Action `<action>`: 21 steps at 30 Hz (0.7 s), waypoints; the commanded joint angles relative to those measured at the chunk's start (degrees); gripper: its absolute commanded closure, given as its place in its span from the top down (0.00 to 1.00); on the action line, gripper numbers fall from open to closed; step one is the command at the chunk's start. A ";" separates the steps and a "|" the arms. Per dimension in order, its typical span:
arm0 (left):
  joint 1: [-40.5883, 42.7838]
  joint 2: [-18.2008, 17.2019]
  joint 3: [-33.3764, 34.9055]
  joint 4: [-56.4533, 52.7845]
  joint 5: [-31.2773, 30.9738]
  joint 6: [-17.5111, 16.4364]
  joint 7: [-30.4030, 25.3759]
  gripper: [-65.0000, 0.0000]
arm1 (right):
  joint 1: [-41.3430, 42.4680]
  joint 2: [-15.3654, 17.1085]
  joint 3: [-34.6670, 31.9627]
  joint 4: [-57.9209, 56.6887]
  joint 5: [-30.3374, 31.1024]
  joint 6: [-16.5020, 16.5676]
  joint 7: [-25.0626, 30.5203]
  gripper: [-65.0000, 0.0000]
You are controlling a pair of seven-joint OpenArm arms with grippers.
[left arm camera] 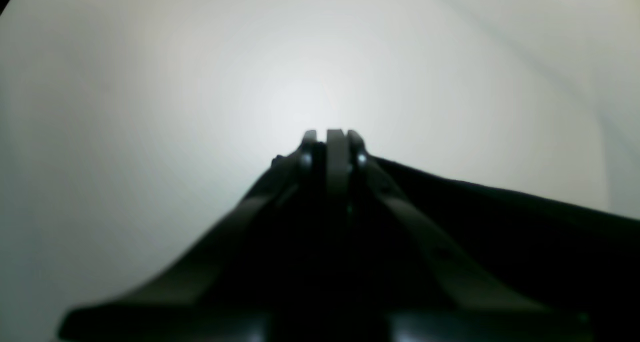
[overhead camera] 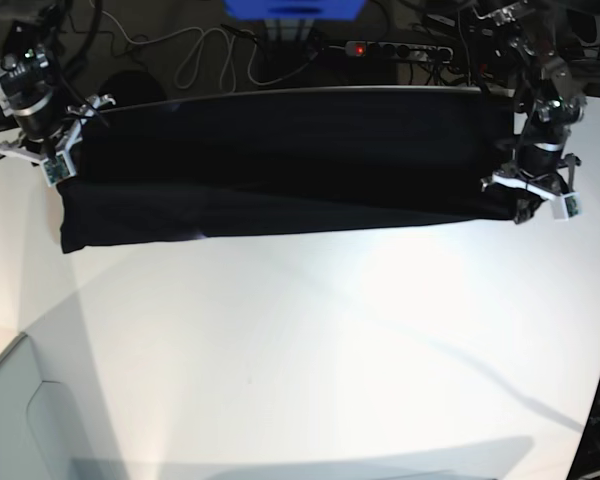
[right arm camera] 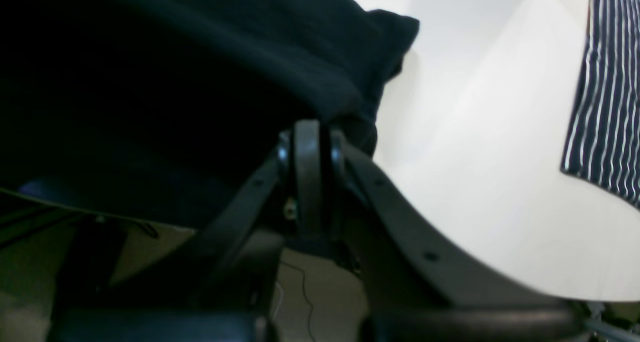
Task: Fold the T-shirt properly
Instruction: 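Pull the folded shirt toward the robot with both grippers, then hold the folded strip with both grippers and adjust the left gripper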
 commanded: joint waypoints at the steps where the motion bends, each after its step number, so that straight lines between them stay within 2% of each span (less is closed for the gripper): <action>1: 0.61 -0.85 -0.25 0.88 -0.44 -0.23 -1.43 0.00 | -0.05 0.58 0.36 0.88 0.21 1.42 0.93 0.00; 9: 4.39 -1.11 -0.42 0.44 -0.44 -0.23 -1.78 0.00 | -1.02 0.67 0.00 0.80 0.12 1.42 0.84 0.00; 21: 5.19 -1.20 -0.42 -8.88 -0.80 -0.32 -2.13 0.00 | -2.07 0.94 -0.08 -6.41 0.04 1.42 1.37 0.00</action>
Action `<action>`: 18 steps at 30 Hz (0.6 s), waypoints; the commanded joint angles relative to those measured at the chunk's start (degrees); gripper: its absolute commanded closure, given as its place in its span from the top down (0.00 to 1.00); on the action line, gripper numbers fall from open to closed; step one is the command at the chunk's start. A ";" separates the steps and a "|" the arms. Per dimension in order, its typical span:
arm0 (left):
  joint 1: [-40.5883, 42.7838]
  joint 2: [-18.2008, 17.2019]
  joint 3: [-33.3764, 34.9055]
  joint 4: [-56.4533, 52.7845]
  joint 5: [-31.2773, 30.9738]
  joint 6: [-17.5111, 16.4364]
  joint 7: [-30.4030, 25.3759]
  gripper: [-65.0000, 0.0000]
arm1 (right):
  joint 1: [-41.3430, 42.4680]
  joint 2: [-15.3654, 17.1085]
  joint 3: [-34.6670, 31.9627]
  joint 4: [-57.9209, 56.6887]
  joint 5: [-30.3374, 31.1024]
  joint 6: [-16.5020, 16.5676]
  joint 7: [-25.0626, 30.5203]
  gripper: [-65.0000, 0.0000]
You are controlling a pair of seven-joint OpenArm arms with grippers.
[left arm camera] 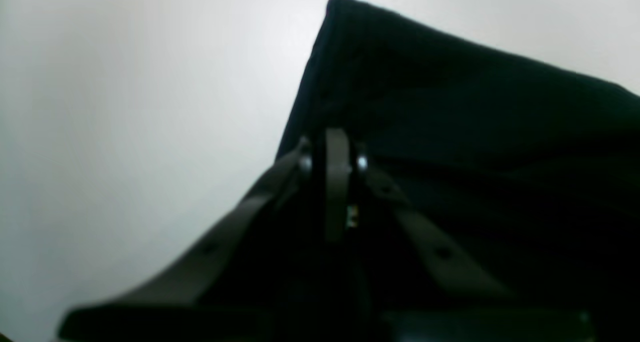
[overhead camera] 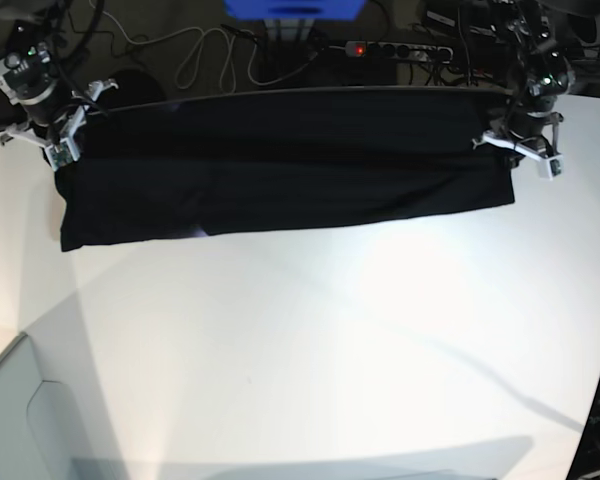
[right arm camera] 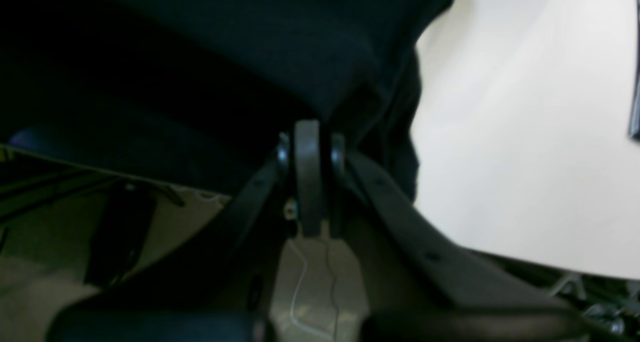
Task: Fold the T-shirt properly
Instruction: 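Hold the folded strip with both grippers and adjust the left gripper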
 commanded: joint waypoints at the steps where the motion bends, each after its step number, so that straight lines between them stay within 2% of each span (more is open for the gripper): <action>1: -0.28 -0.76 -0.42 1.07 -0.40 -0.12 -1.30 0.00 | -0.17 0.78 0.35 0.40 0.04 1.23 0.71 0.00; 12: -6.87 -2.00 -0.86 2.47 -0.23 -0.03 -1.13 0.00 | 0.27 0.78 -0.88 -0.12 0.04 1.23 0.71 0.00; 18: -6.87 -1.91 -0.86 6.25 -0.40 -0.12 -1.21 0.00 | 0.36 0.78 -0.79 -0.30 0.04 1.23 0.71 0.00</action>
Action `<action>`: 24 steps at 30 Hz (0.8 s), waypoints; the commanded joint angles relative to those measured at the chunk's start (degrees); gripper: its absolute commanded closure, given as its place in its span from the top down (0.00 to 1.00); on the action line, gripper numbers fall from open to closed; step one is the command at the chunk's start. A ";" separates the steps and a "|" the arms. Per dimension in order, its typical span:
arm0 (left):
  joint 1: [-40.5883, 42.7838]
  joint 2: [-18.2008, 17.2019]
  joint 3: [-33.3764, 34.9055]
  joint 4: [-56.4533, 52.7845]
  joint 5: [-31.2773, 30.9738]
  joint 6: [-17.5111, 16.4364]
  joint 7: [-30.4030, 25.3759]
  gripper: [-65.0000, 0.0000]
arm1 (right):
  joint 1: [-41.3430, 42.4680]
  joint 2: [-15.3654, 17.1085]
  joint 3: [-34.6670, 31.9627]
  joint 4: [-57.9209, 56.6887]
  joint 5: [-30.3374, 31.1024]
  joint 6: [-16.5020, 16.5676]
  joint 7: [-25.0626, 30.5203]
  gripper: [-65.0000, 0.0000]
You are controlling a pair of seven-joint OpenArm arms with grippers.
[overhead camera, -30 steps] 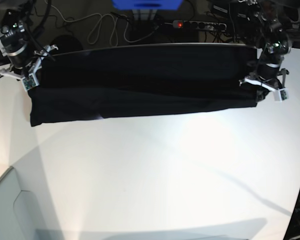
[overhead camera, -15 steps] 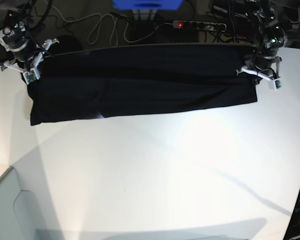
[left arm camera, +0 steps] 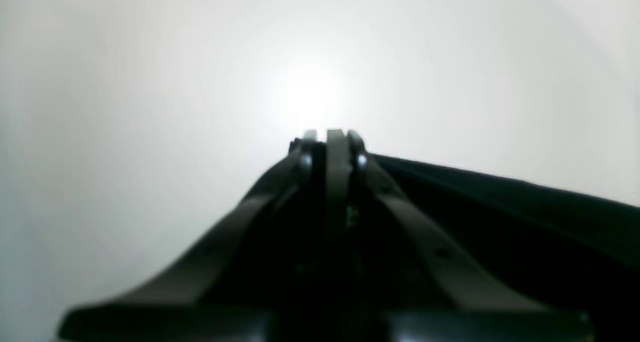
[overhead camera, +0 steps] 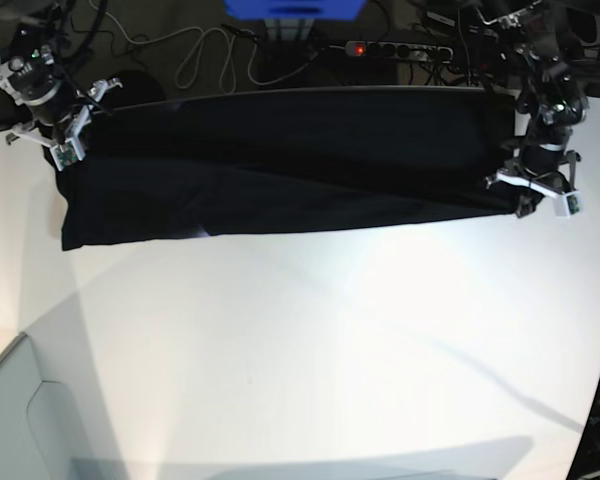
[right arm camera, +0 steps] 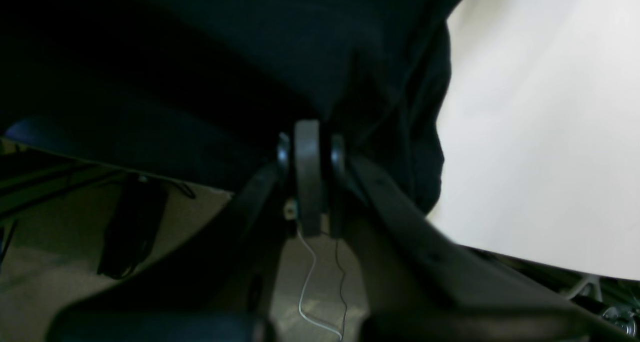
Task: Fold the T-shirt properly
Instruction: 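Hold the folded strip with both grippers and adjust the left gripper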
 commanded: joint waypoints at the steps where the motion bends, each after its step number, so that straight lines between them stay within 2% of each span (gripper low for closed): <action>1: -0.16 -0.66 -0.38 1.89 -0.58 0.08 -1.63 0.00 | -0.26 0.85 0.46 0.86 0.25 1.23 0.69 0.00; 15: 3.27 -0.75 -0.30 0.04 -0.58 -0.10 -1.54 0.00 | -0.08 0.76 0.37 1.04 0.25 1.23 0.51 0.00; 20: 3.27 -0.75 -0.38 0.04 -0.58 -3.18 -1.10 0.00 | -0.08 0.76 0.37 1.04 0.25 1.23 0.51 0.00; 21: 3.27 -0.75 -0.38 0.04 -0.58 -3.44 -1.10 0.02 | -0.08 0.76 0.37 1.04 0.25 1.23 0.51 0.00; 24: 3.27 -0.40 -0.47 0.48 -0.49 -3.18 -1.01 0.24 | 0.01 0.76 0.37 1.04 0.25 1.23 0.60 0.00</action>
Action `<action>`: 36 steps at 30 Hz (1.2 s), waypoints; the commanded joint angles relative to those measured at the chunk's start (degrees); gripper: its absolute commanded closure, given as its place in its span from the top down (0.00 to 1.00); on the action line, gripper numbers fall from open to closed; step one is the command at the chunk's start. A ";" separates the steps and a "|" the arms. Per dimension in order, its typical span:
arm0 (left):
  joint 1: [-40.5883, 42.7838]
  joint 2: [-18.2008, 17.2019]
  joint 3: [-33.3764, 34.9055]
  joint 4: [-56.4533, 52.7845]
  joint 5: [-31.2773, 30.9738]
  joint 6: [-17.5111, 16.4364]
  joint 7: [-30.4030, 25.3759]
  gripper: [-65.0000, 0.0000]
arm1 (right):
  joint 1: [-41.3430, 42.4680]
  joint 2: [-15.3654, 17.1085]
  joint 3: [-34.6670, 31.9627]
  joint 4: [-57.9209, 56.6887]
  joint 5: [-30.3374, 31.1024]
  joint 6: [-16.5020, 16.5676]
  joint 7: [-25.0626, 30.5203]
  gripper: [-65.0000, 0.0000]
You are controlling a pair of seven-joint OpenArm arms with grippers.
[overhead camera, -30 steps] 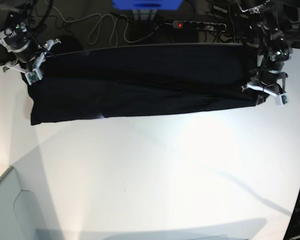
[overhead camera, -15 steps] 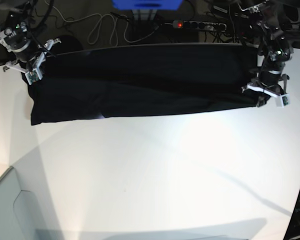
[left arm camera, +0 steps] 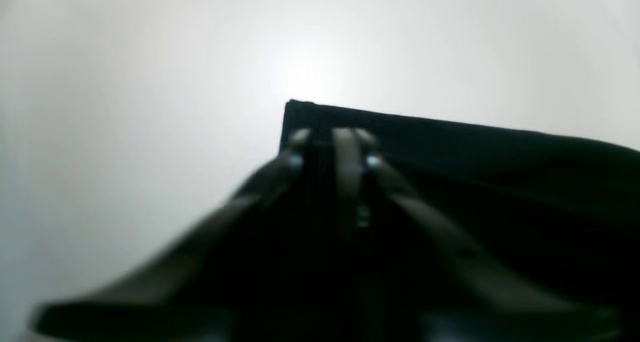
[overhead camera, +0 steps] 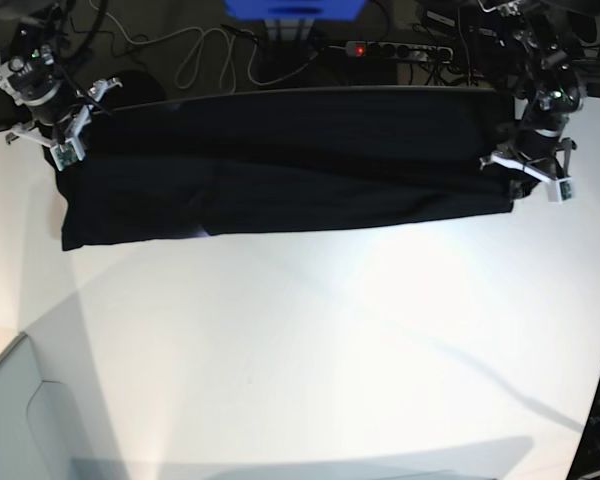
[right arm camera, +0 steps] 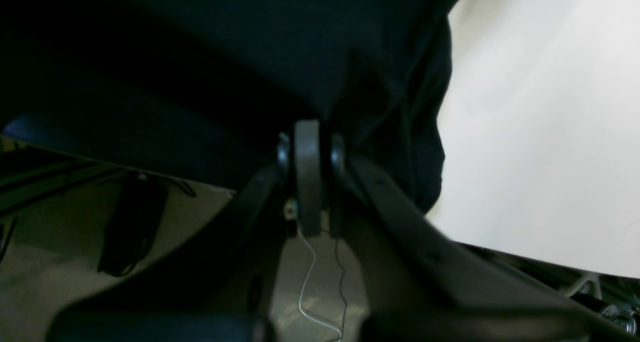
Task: Fold the T-shirt properly
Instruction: 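Hold the folded strip with both grippers and adjust the left gripper, then hold the strip ends with both grippers and regrip with the left gripper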
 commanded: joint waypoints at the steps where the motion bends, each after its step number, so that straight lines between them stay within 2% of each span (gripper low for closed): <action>1: -0.01 -0.44 -0.52 1.38 -0.58 0.04 -1.06 0.30 | -0.04 0.76 0.37 1.04 0.25 1.23 0.99 0.00; 3: 0.78 -0.18 -2.27 1.55 -0.67 -0.31 -1.06 0.38 | -0.04 0.76 0.37 1.04 0.25 1.23 0.99 0.00; 10: 2.63 2.72 -8.25 1.64 -0.75 -0.93 -1.06 0.35 | 0.40 0.76 0.37 1.04 0.25 1.23 0.99 0.00; 14: 5.35 3.16 -9.75 4.72 -5.41 -6.73 -1.06 0.35 | 1.11 0.76 0.37 1.04 0.25 1.23 0.55 0.00; 16: 6.58 3.25 -9.75 6.83 -7.96 -7.61 -1.06 0.34 | 1.20 0.76 0.37 1.04 0.25 1.23 0.55 0.00; 20: 7.55 3.34 -9.75 9.38 -9.54 -7.61 -1.06 0.33 | 1.20 0.76 0.28 1.04 0.25 1.23 0.55 0.00; 30: 7.11 2.72 -13.53 5.95 -9.54 -7.61 -1.06 0.34 | 0.32 0.76 0.19 1.04 0.25 1.32 0.55 0.00; 32: 7.11 2.72 -14.58 5.95 -9.54 -7.61 -1.06 0.34 | -0.39 0.85 -0.25 0.95 0.25 1.32 0.55 0.05; 36: 7.02 1.84 -15.37 5.95 -9.72 -7.70 -1.06 0.34 | -2.32 3.22 -4.03 1.04 0.17 1.32 0.47 0.27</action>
